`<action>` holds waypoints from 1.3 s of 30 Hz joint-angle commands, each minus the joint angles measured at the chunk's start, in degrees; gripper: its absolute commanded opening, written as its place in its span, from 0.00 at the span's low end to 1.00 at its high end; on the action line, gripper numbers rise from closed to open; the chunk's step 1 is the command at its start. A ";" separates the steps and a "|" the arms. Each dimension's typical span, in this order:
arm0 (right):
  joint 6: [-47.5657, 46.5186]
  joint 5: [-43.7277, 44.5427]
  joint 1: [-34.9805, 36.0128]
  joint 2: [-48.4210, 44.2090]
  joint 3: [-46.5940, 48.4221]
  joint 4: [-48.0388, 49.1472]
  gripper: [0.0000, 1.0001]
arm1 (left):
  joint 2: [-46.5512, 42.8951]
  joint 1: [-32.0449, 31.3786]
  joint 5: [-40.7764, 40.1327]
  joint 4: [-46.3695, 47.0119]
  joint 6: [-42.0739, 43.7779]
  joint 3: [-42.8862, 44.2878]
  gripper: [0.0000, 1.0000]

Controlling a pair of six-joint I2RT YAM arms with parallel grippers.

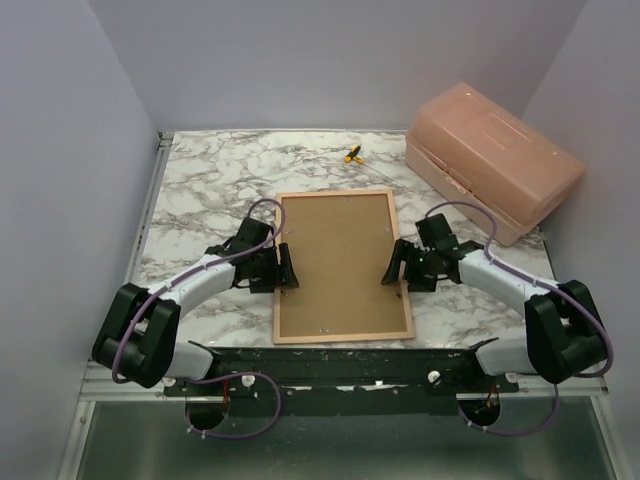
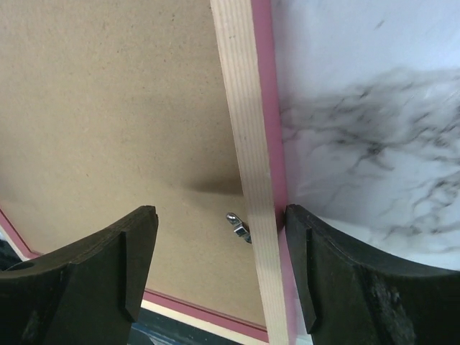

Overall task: Put the photo into the frame
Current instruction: Install the photo frame at the center of the board.

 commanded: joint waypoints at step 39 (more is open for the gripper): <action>6.35 25.87 21.52 4.63 6.56 -12.00 0.00 | -0.90 -0.93 -8.85 -7.43 2.56 0.33 0.74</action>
